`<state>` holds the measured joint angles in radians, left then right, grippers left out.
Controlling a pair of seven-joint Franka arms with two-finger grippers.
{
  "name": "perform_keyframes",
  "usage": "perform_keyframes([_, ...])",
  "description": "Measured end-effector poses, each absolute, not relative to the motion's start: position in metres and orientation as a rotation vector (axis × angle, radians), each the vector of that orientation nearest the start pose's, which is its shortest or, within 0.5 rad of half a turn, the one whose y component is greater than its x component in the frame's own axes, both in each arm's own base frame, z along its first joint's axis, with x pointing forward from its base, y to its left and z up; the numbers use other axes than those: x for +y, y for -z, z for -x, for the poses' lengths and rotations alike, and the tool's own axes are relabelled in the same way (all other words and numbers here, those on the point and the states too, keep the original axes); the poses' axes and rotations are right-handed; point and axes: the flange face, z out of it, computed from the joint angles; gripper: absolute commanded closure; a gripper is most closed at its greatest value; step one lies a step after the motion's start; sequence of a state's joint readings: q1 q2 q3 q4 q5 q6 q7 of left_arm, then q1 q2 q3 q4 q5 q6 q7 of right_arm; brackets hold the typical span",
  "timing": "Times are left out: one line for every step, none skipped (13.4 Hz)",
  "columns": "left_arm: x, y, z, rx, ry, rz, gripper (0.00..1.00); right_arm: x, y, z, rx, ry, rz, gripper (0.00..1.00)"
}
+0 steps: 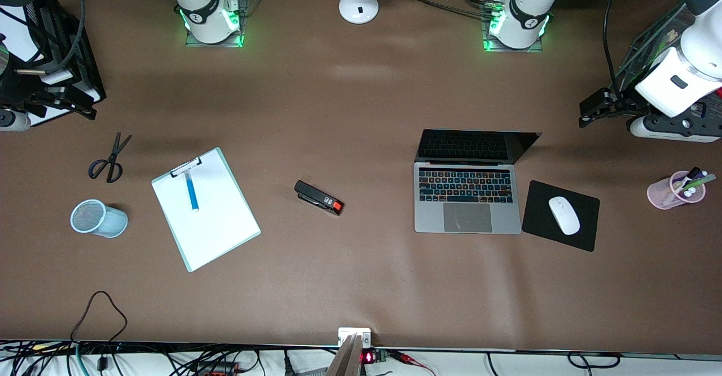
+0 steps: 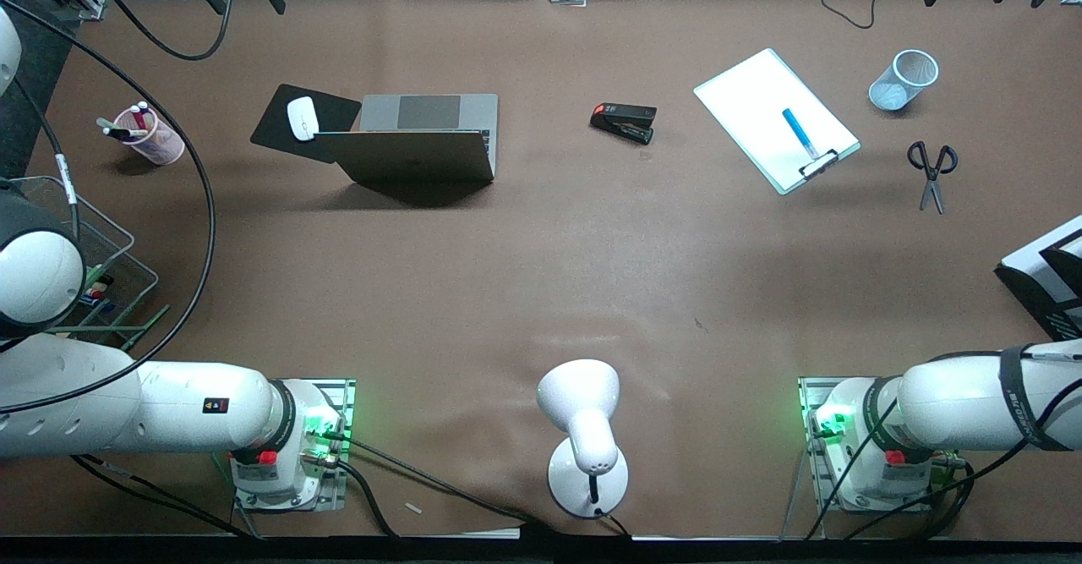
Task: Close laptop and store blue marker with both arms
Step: 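Move the right gripper toward the blue marker on the clipboard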
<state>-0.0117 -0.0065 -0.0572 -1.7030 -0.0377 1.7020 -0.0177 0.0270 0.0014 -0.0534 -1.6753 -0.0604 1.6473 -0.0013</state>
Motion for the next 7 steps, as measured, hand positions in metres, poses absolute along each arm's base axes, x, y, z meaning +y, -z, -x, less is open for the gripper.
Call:
perform_keyframes([-0.0422,-0.5768,-0.5588,0.074,0.006,3.178,0.00,-0.0208,-0.5808,-0.5578,0.032,-0.051,3.201,0.00])
perform_keyframes([-0.0422,-0.5768,-0.5588,0.074,0.006,3.178,0.00,-0.0208,-0.5802,-0.5573,0.032,-0.060,3.201,0.00])
perform_keyframes([-0.0423,-0.5768,-0.5588,0.074,0.006,3.178,0.00,-0.0208,-0.5791,-0.5573,0.032,-0.068,3.200,0.00])
perform_keyframes([-0.0423,-0.5768,-0.5588,0.074,0.006,3.178,0.00,-0.0207,-0.5778,-0.5577,0.032,-0.073,3.200,0.00])
perform_keyframes([-0.0423,-0.5768,-0.5588,0.074,0.006,3.178,0.00,-0.0207,-0.5765,-0.5583,0.032,-0.077,3.200,0.00])
perform_keyframes([-0.0423,-0.5768,-0.5588,0.074,0.006,3.178,0.00,-0.0207,-0.5758,-0.5586,0.032,-0.079,3.200,0.00])
perform_keyframes([-0.0423,-0.5768,-0.5588,0.074,0.006,3.178,0.00,-0.0207,-0.5756,-0.5587,0.032,-0.079,3.200,0.00])
